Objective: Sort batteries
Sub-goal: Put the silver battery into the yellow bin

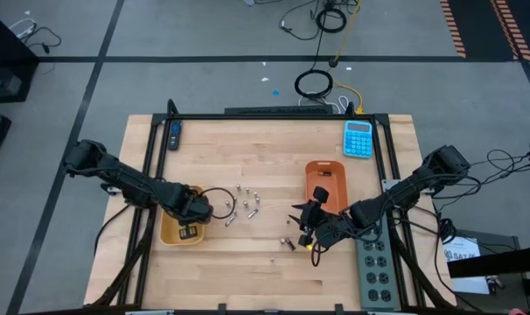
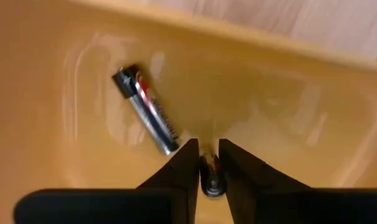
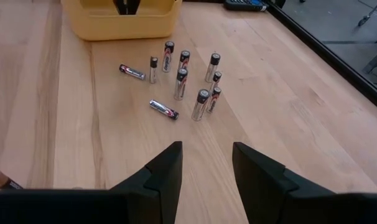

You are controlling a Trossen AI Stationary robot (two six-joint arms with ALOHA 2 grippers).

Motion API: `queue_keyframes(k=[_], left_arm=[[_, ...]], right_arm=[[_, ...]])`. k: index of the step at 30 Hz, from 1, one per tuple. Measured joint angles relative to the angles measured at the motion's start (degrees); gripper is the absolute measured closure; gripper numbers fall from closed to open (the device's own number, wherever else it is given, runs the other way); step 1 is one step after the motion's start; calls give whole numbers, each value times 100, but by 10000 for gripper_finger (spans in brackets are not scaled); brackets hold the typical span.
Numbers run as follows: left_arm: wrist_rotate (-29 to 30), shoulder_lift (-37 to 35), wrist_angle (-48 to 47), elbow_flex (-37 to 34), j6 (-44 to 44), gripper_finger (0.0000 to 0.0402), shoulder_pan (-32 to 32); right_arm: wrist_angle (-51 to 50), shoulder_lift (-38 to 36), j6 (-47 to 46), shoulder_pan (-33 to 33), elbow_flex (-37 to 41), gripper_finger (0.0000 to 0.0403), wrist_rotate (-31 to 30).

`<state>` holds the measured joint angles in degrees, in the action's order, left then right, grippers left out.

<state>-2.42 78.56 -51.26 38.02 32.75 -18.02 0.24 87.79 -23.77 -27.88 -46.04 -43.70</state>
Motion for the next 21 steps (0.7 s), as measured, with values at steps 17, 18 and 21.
queue_keyframes(k=[17,18,21], left_arm=[[692,0,-1444,1565,-329,259,-81],[886,0,-1327,1686,-378,259,-90],[1435,-4,-692,1806,-669,259,-88]], right_arm=[[0,0,-17,1,-1,271,0],[6,0,-17,0,0,271,0],[66,0,-17,0,-1,271,0]])
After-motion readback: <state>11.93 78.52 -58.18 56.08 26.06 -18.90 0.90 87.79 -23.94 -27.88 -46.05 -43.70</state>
